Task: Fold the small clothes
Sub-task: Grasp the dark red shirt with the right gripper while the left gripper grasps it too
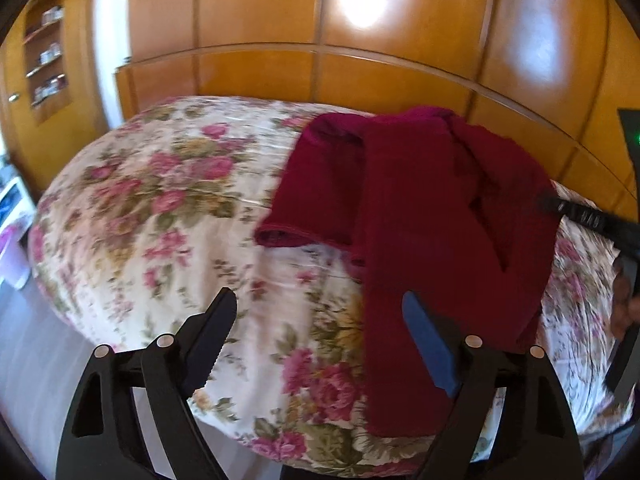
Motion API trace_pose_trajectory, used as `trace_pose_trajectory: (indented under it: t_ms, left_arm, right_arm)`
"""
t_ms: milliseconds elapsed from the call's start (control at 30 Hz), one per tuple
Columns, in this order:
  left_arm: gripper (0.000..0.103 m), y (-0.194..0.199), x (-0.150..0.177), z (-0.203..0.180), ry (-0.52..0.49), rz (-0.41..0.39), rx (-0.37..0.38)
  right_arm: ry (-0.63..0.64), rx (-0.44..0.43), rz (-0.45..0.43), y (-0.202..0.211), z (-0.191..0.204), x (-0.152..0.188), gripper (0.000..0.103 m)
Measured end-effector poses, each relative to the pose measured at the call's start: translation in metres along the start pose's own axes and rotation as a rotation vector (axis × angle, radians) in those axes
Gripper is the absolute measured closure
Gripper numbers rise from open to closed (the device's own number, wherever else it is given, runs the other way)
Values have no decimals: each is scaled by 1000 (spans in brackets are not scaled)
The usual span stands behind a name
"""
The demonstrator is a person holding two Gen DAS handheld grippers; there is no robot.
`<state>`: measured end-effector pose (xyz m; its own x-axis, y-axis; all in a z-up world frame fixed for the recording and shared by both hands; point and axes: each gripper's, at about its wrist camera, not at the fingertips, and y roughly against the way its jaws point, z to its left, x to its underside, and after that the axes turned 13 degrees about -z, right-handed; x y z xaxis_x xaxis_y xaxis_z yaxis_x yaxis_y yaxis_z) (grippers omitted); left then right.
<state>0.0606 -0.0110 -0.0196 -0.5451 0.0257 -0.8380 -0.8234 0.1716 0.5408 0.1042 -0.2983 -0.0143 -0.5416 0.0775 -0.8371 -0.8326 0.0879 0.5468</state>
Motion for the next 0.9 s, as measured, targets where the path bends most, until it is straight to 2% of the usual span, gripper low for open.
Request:
trace_pose_trajectory:
  t_ms: [133,267,300,333,567,633,667,733,767,800,833,900]
  left_arm:
    - [19,-4,1,-15,-60,1,47]
    - [21,-10,4,-27,-101,10,78]
    - [27,-12,5,-30,-113,17,86]
    - [29,-14,8,-33,-123,31,96]
    - [33,-29,24,-45,-182,90,117]
    - [49,-34,29,-47,-190,115,119]
    - [52,-36,31,-47,-188,126,124]
    - [70,-41,36,-47,-182,147,134]
    - [75,-43,38,-46,-178,152,143]
    - [85,-43,40,-46,-173,147,151]
    - [93,-42,41,-46,-173,140,154]
    - [96,-39,40,-45,-166,127,163]
  right_arm:
    - [28,171,-32,11,-50,-8,98]
    - [4,333,-33,14,-99,-10,98]
    - [-7,354,-26,14,-108,-9,98]
    - [-21,368,-17,13,-117,-8,98]
    - [-41,446,28,-4,-146,-1,98]
    - [-48,457,41,-12,-153,-3,98]
    - [-52,464,45,-15,-156,-3,98]
    - [-65,468,47,-16,-159,-5,97]
    - [-69,468,45,-16,-161,-5,96]
    - [-68,473,41,-15,-161,-6,92]
    - [-63,478,35,-14,-161,-8,88]
    - [-54,483,18,-10,-160,-9,63]
